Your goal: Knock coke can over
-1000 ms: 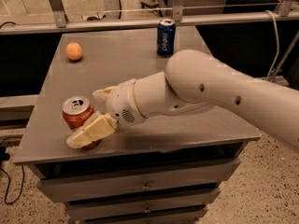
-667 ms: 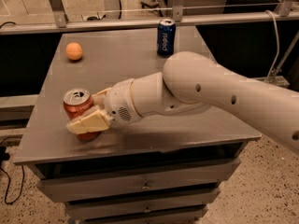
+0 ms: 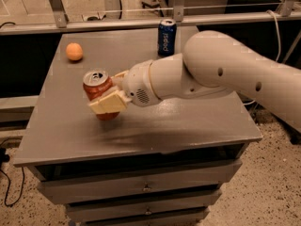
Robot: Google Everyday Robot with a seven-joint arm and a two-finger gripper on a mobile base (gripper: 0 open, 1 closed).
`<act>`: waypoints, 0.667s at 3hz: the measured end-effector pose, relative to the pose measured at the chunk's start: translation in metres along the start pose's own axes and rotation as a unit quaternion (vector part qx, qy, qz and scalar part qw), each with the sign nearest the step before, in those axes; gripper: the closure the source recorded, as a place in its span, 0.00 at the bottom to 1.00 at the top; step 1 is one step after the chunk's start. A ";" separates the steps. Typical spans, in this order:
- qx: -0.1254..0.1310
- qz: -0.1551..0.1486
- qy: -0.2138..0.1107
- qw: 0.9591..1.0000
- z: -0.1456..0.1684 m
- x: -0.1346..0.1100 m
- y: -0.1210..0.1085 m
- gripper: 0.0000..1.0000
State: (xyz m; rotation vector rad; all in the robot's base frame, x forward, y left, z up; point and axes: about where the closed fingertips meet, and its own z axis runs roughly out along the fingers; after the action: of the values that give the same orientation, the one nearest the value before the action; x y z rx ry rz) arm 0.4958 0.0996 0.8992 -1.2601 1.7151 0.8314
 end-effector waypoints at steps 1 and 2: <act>0.037 -0.041 0.052 0.997 -0.038 -0.005 -0.029 1.00; 0.052 -0.078 0.139 0.986 -0.062 0.013 -0.048 1.00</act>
Offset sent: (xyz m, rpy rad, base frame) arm 0.0532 -0.1395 -0.0075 -0.6830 -0.1754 0.0088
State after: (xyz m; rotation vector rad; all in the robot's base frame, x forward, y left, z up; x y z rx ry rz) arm 0.5252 0.0272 0.9129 -1.4708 1.8216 0.4859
